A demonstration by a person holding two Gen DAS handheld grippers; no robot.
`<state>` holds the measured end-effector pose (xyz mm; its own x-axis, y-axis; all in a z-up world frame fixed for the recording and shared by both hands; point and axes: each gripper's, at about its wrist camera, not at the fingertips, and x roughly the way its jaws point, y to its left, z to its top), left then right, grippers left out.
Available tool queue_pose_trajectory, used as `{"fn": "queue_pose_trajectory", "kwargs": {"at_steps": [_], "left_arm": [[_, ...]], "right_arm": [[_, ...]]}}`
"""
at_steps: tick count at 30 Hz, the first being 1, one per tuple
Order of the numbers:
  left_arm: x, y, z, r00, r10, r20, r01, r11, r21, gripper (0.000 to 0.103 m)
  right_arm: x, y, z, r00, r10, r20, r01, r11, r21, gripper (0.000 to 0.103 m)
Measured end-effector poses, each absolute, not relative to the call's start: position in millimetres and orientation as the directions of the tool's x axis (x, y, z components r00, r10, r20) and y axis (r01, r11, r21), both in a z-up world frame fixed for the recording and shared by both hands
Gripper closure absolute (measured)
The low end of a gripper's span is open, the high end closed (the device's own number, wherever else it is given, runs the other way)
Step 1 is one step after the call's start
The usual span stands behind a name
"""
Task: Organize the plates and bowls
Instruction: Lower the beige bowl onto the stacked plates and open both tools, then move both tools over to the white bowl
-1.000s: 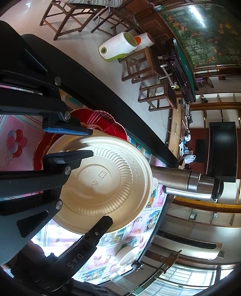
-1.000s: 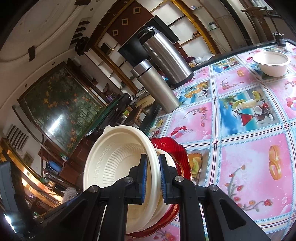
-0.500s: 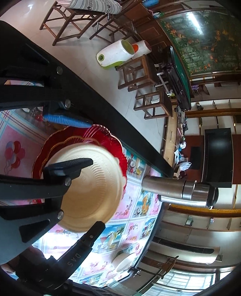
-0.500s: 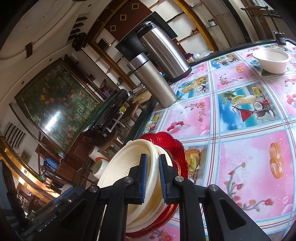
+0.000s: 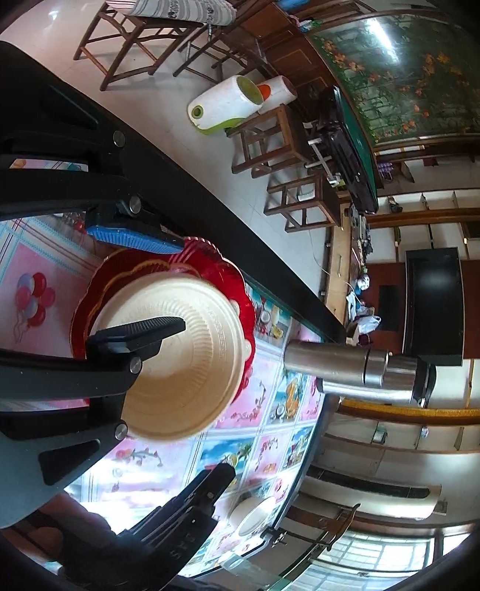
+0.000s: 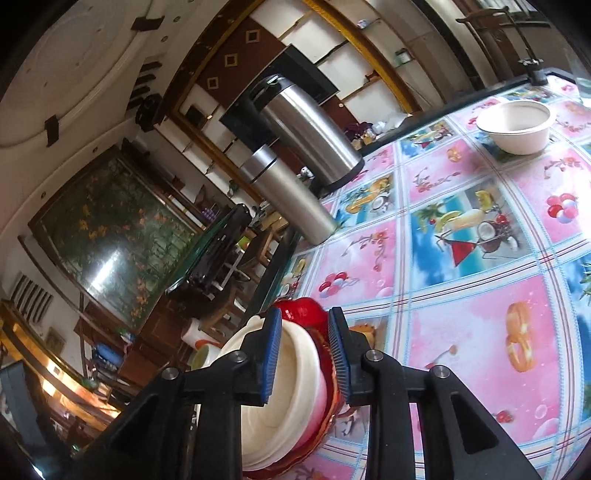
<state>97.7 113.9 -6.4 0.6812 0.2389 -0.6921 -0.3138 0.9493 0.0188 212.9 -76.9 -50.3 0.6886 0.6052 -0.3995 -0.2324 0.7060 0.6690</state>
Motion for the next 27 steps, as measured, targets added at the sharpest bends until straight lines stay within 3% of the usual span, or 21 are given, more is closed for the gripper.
{"fn": "queue_pose_trajectory", "kwargs": {"at_steps": [4,8,10,18,27], "left_arm": [[96,96,-1,0.694,0.22,-0.685,-0.275,0.961,0.029,0.069],[96,63,3,0.716,0.203,-0.668,-0.211,0.975,0.07,0.049],[98,46,4,0.723,0.189,-0.665,-0.177,0.98,0.086,0.046],[120,-37,-16,0.695,0.076,-0.715,0.007,0.994,0.112,0.046],[174,-118,-48,0.625,-0.074,-0.777,0.117,0.993,-0.001,0.046]], "right_arm": [[215,-89,-48,0.7,0.592,-0.4,-0.218,0.711,0.669,0.074],[215,-113,-44,0.74,0.538,-0.403,-0.196,0.746,0.637,0.07],[217,-132,-44,0.753,0.517,-0.407,-0.172,0.752,0.636,0.069],[235,-234,-61,0.773,0.4,-0.492,-0.004,0.779,0.627,0.068],[254,-331,-95,0.735,0.363,-0.573,0.226,0.666,0.711,0.068]]}}
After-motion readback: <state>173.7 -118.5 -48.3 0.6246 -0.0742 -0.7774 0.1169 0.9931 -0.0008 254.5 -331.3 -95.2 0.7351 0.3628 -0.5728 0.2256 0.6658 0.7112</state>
